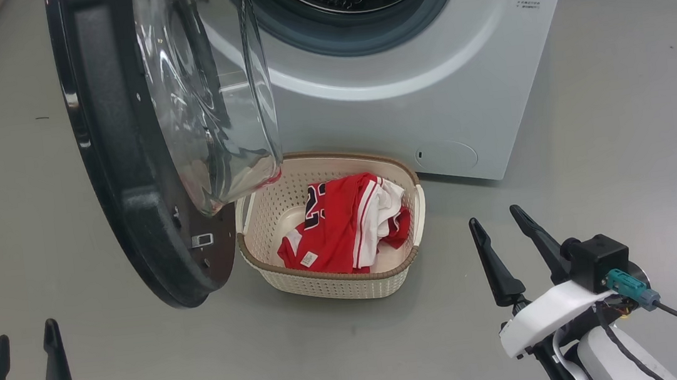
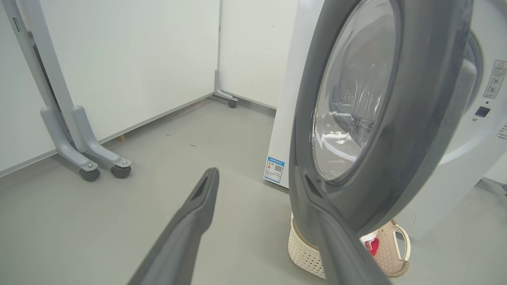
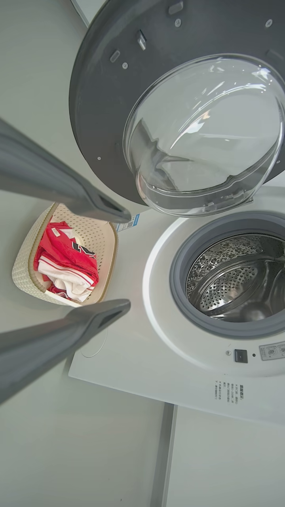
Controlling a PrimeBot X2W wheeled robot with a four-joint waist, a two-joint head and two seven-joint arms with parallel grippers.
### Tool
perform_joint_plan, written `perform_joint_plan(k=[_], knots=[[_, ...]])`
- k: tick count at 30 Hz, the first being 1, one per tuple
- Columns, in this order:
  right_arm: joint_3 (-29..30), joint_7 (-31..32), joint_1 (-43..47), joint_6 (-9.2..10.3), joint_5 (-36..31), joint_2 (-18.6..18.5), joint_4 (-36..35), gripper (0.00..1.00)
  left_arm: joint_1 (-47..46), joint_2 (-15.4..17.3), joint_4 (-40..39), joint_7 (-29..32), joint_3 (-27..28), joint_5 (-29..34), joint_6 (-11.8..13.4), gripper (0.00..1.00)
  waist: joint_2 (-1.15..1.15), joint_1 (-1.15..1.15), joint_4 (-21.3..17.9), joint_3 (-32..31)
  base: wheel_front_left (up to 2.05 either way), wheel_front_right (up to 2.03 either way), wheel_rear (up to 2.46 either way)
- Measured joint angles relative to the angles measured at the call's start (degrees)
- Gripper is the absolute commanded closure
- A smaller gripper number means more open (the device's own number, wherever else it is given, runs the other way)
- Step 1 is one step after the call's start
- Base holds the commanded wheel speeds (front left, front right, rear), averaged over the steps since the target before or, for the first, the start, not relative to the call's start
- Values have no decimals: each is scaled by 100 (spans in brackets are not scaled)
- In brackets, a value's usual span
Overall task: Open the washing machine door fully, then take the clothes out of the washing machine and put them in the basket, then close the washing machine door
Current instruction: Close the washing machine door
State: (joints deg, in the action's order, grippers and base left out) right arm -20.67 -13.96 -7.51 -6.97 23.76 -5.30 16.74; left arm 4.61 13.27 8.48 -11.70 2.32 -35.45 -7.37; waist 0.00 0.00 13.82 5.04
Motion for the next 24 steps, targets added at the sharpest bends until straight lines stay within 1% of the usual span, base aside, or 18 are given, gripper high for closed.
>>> perform_joint_plan(k=[9,14,21,22,23,24], knots=[[2,0,0,0,0,8,0,0,-24,91,94,-99,-30,3,0,0,0,0,5,-29,0,0,0],[2,-1,0,0,0,12,-2,0,-58,190,157,-142,-38,121,0,0,0,0,-3,-32,0,0,0],[4,-4,1,0,0,21,-3,0,-120,192,233,-157,-41,125,0,0,0,0,-24,-38,0,0,0],[5,-4,1,0,0,21,-3,0,-126,192,247,-157,-48,124,0,6,0,0,-27,-41,0,0,0],[5,-4,1,0,0,21,-3,0,-132,192,261,-157,-62,124,0,75,0,0,-29,-43,0,0,0],[5,-4,1,0,0,22,-3,0,-138,192,272,-157,-79,122,0,100,0,0,-32,-44,0,0,0]])
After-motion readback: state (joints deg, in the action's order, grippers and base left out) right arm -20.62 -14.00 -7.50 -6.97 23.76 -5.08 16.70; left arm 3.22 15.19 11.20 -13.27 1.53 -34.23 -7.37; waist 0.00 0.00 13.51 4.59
